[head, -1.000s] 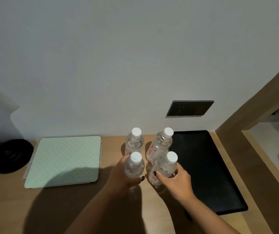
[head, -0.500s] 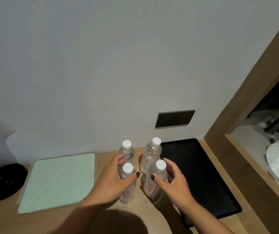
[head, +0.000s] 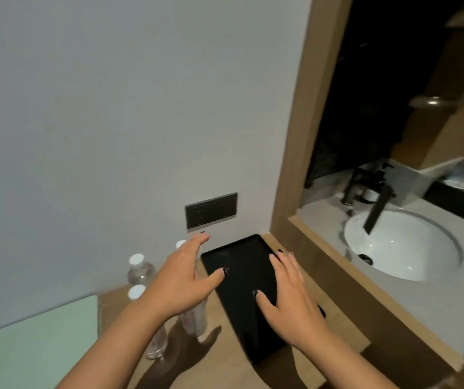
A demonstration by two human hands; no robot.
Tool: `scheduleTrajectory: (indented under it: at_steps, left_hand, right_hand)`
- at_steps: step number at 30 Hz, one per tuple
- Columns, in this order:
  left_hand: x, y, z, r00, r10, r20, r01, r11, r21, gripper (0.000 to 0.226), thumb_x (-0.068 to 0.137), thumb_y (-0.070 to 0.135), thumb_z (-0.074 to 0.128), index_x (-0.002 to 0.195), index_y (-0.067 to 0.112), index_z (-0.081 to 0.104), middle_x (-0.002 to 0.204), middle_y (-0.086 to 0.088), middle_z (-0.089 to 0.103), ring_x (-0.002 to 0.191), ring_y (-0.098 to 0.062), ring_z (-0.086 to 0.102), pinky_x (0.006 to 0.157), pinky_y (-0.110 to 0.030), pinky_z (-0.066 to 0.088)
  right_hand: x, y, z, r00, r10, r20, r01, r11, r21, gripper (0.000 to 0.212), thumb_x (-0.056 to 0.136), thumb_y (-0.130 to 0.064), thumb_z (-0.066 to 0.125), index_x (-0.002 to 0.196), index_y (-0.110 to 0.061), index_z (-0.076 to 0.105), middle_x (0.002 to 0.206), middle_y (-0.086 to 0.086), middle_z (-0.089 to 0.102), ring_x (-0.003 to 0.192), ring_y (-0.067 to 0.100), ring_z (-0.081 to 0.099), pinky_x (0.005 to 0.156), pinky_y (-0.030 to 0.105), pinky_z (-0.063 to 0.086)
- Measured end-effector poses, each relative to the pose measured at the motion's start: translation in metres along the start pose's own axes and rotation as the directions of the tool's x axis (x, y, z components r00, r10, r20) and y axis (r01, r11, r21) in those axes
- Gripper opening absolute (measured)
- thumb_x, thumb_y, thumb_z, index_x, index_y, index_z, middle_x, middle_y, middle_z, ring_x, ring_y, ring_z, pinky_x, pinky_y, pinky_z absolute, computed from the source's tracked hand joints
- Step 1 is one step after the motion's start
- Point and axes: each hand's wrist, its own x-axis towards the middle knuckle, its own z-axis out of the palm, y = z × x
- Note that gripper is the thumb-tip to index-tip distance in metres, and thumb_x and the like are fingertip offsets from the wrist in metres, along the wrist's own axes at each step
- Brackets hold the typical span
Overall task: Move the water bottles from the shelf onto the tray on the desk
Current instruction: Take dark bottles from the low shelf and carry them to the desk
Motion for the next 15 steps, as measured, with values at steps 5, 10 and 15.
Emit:
scheduleTrajectory:
  at_steps: [5,10,15]
  left_hand:
    - [-0.002,0.061,0.054,0.983,0.116,0.142,-0.120,0.992,0.022,0.069,0.092,0.038,0.052,0.150,0.027,0.015,0.159,0.006,0.016,0.145,-0.008,0.012,0.115,-0.026,0.018]
    - [-0.015,0.142,0.103,0.953,0.190,0.237,-0.211,0.975,0.065,0.078,0.090,0.043,0.054,0.151,0.028,0.009,0.159,0.006,0.009,0.145,-0.010,0.015,0.114,-0.028,0.023]
    - [-0.025,0.223,0.153,0.884,0.338,0.323,-0.371,0.927,0.044,0.080,0.087,0.044,0.058,0.150,0.026,0.011,0.158,0.005,0.017,0.145,-0.009,0.013,0.115,-0.027,0.017]
  right_hand:
    - [-0.047,0.058,-0.057,0.997,0.077,0.012,-0.074,0.983,-0.168,0.070,0.095,-0.041,0.043,0.150,-0.026,0.002,0.159,-0.005,-0.011,0.144,0.014,-0.018,0.116,0.034,0.015]
    - [-0.093,0.126,-0.127,0.999,0.053,-0.007,-0.051,0.920,-0.389,0.073,0.095,-0.045,0.038,0.151,-0.019,-0.002,0.160,0.004,-0.008,0.146,0.021,-0.015,0.116,0.033,-0.001]
    - [-0.147,0.183,-0.203,0.998,0.042,-0.039,-0.057,0.819,-0.571,0.072,0.096,-0.046,0.036,0.151,-0.019,-0.001,0.160,0.005,-0.006,0.145,0.025,-0.017,0.115,0.037,-0.009]
